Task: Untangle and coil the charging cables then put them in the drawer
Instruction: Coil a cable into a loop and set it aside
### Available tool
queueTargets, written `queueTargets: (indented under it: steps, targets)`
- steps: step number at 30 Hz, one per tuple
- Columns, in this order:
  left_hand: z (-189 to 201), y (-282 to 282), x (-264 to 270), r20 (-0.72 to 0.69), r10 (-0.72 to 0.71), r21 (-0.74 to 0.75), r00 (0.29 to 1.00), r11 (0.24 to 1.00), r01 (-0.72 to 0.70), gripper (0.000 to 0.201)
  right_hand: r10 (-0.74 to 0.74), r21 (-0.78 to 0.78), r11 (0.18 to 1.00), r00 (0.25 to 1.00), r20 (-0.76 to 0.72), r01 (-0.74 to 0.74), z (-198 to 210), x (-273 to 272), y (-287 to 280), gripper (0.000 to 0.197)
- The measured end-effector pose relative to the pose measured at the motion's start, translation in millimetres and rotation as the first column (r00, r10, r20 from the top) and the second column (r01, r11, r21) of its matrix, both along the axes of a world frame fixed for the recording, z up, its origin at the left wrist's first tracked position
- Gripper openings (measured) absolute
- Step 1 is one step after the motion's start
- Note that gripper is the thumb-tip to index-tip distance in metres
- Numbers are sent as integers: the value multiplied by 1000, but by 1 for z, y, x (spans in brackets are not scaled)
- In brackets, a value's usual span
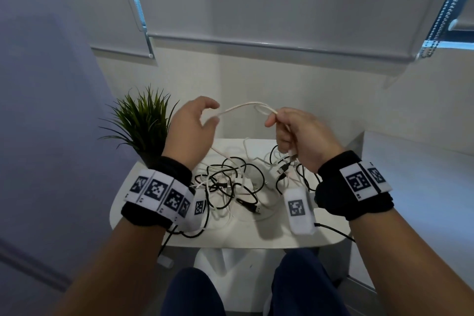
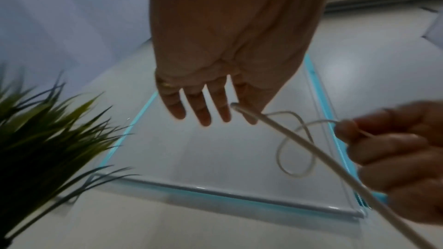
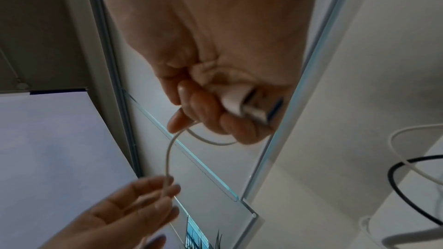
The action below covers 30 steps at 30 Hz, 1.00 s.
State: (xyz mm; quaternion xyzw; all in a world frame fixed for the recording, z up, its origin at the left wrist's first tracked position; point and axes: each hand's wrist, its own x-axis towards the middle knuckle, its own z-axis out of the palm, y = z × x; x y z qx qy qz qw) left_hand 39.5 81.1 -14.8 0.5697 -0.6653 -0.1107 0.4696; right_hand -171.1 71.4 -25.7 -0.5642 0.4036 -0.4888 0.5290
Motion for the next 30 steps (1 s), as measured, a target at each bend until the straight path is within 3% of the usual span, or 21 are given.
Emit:
queueTargets:
  steps: [3, 5, 7, 10, 13, 16, 18, 20, 21, 23, 26, 30]
  targets:
    - [-2, 3, -11, 279, -64, -180, 958, 977, 118, 21, 82, -21, 996, 996, -36, -83, 3, 6, 3, 35]
    - [-3, 2, -17, 353, -68, -190, 933, 971, 143, 17, 138, 23, 990, 990, 1, -138, 6, 8, 5, 33]
    - [-4, 1, -19, 232, -170, -157, 958, 965, 210, 11, 176, 66, 982, 984, 33, -178, 9, 7, 6, 29]
    - [4, 7, -19, -147, -338, 3, 929, 939, 343, 9, 121, 81, 989, 993, 6, -121, 10, 2, 6, 32]
    - [12, 11, -15, -285, -396, 53, 873, 903, 427, 14, 32, 49, 998, 999, -20, -31, 7, 0, 3, 31]
    - [16, 9, -12, -386, -401, 30, 831, 895, 446, 15, 62, 19, 998, 997, -40, -62, 6, 2, 3, 31]
    - [12, 3, -11, -312, -333, 67, 890, 927, 370, 17, 111, 0, 994, 993, -43, -111, 7, 4, 5, 30]
    - [2, -9, -7, -78, -256, 134, 963, 955, 265, 15, 140, -16, 990, 990, -8, -140, 7, 6, 8, 23]
    - [-2, -13, -5, 45, -226, 158, 973, 963, 217, 14, 140, -27, 990, 990, 16, -140, 8, 7, 8, 18]
    - [-8, -13, -2, 192, -193, 117, 962, 978, 173, 31, 107, -46, 993, 993, 52, -105, 8, 8, 9, 18]
    - [-12, -7, -7, 245, -185, -11, 952, 981, 193, 51, 55, -41, 998, 993, 107, -51, 8, 9, 8, 26]
    - [-13, 2, -22, 300, -77, -37, 951, 995, 93, 22, 71, -10, 998, 983, 169, -70, 9, 13, 10, 24]
